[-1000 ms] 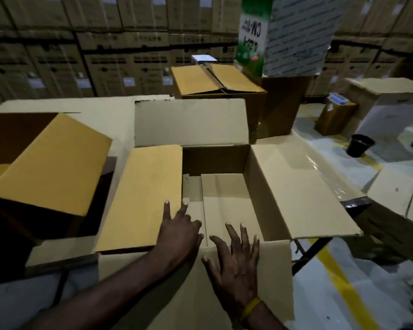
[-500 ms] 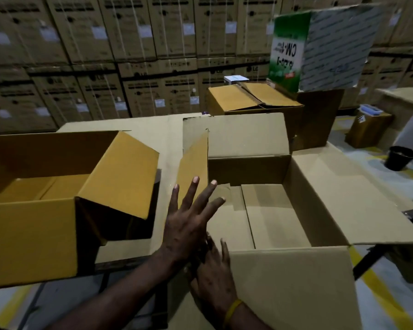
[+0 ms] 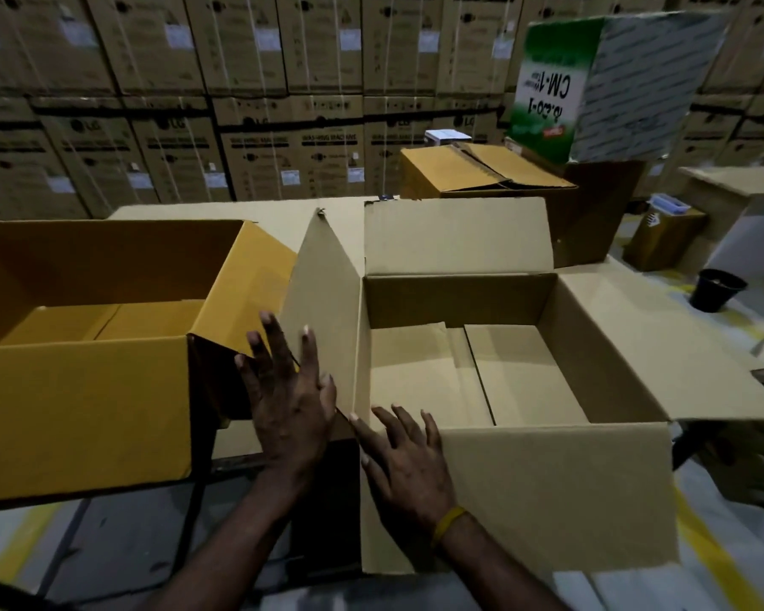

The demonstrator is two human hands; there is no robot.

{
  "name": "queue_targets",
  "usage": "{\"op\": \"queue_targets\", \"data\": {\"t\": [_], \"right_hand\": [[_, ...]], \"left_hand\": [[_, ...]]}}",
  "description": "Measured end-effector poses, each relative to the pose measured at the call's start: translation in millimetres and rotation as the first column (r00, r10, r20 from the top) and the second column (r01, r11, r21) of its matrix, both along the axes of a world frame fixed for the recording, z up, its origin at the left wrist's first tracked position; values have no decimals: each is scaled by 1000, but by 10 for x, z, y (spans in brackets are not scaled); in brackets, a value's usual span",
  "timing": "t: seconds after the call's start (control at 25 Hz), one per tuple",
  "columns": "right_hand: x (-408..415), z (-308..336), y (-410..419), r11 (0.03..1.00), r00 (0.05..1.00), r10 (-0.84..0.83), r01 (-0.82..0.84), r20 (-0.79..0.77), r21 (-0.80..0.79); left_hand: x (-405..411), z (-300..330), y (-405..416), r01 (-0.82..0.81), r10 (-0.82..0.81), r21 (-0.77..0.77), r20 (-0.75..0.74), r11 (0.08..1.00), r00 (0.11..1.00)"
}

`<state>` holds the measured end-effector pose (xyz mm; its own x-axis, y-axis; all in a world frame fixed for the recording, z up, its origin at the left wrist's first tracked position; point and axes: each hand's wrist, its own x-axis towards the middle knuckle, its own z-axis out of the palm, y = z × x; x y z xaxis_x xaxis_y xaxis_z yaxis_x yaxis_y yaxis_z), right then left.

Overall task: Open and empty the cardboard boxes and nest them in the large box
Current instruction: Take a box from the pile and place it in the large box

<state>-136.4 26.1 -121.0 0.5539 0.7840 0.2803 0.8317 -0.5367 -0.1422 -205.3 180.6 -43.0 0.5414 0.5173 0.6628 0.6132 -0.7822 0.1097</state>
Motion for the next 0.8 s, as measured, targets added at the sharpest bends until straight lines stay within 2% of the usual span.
{"op": "queue_targets", "data": {"t": [0.12,0.24,0.32,0.44,0.6,0.8], "right_hand": [[16,-12,-34,1000,1000,-4,4,5,18],[64,-18,-108,996,998,-66,66,-10,62],[118,-43,-195,989,993,-115,117,-32,87],[214,-81,-381,973,976,-209,213,-56,85],[356,-68,-725,930,930,-340,355,-140,101],[647,-28,-1365,868,853,-475,495,-218,46]], "left_hand": [[-70,-4,-1,-49,49,-33,-19,998,999],[-132,-15,58,-42,38,-37,-103,998,994],[-191,-57,44,-29,11,-78,-228,997,974],[-240,-187,-159,-57,-57,-243,-437,968,897],[-221,-399,-548,-24,-231,-513,-427,858,875],[-73,-436,-894,-60,-242,-547,-463,835,853]]}}
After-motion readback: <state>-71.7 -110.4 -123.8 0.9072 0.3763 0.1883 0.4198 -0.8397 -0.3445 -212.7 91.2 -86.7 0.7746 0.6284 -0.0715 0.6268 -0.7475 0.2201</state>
